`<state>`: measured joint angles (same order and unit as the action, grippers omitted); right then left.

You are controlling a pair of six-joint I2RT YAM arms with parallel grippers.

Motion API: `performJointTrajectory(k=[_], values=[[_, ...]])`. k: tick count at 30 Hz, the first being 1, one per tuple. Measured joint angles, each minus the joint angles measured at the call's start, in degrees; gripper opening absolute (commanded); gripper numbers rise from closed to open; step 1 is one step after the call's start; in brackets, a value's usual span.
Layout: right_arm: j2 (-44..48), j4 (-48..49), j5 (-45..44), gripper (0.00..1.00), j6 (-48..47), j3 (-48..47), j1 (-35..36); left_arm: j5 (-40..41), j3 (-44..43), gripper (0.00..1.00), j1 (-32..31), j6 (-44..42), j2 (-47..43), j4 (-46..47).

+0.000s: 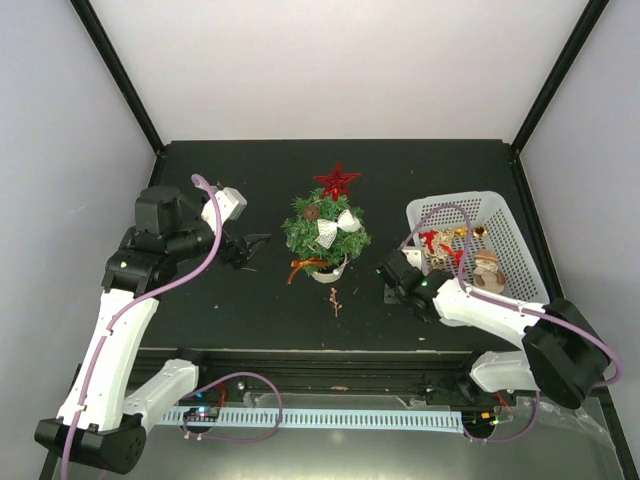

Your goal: Decorate the small christmas tree

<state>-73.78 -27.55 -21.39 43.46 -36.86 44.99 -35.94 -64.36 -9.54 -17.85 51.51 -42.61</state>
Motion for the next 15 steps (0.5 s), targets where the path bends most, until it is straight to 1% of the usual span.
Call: performJointTrajectory(k=[2, 6, 11, 15], values=[[-0.35, -0.76, -0.04, 0.49, -0.13, 0.57, -0.59, 0.00, 0.00, 0.99, 0.00, 0.02, 0.00, 0.00], [0.79, 0.42, 4.17, 0.51, -1.97, 1.70, 0.13, 0.00, 0.00, 0.99, 0.00, 0.02, 0.00, 0.00], [7.26, 4.72, 10.88, 0.52, -4.57, 1.99, 4.48, 0.00, 0.00, 0.99, 0.00, 0.02, 0.00, 0.00], [7.26, 7.37, 13.92, 0.52, -5.27, 1.77, 6.97, -0.02, 0.00, 0.99, 0.00, 0.02, 0.02, 0.00]])
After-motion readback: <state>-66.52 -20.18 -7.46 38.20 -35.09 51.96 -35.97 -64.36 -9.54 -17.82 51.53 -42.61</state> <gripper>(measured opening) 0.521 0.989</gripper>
